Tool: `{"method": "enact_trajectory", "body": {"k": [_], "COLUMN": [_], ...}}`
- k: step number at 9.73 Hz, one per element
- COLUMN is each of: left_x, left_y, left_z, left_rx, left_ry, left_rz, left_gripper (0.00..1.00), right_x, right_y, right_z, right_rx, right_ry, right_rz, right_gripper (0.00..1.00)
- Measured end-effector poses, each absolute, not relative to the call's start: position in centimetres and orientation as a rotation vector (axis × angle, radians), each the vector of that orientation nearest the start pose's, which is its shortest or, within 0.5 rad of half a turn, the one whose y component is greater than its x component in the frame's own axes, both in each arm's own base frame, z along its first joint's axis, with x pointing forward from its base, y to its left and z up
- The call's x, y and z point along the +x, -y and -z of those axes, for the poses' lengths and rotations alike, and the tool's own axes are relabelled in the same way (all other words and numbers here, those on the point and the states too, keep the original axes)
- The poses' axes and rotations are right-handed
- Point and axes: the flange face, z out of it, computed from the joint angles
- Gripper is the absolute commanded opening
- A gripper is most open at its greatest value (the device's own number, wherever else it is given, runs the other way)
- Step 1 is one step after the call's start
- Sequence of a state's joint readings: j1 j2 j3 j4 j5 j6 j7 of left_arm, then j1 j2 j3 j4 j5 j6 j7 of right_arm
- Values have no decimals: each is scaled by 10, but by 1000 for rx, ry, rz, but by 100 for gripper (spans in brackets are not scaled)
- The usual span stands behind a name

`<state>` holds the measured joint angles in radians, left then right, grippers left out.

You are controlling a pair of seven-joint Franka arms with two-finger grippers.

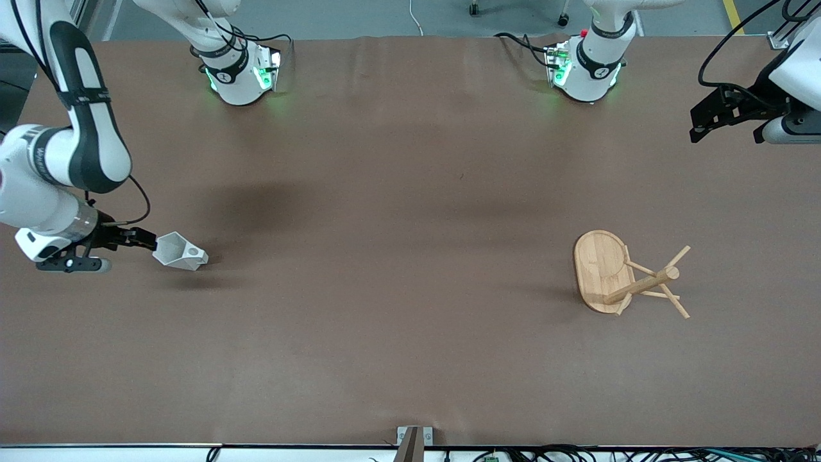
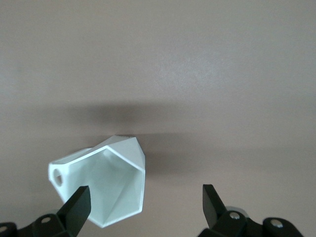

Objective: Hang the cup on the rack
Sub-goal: 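Reach the right gripper down and grasp the white cup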

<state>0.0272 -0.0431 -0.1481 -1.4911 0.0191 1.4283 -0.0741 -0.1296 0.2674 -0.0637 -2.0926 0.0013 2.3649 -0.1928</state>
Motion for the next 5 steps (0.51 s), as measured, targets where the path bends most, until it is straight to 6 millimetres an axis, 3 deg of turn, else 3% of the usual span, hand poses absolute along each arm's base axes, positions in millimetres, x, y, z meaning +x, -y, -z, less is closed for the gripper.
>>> {"method": "enact_trajectory", "body": {"k": [2,5], "left_x": [522,522], "left_y": [64,63], "left_z": [-672,-672], "left_rx": [-3114,-3114], "left_ry": [-69,-68], "left_rz": [-27,-28], "left_gripper": [100,100], "right_x": [563,562], "right_y": [111,110], "right_z": [-262,-240], "right_rx": [-3164,-3166], "right_ry": [18,25], "right_rz": [28,32], "right_gripper": [94,74]}}
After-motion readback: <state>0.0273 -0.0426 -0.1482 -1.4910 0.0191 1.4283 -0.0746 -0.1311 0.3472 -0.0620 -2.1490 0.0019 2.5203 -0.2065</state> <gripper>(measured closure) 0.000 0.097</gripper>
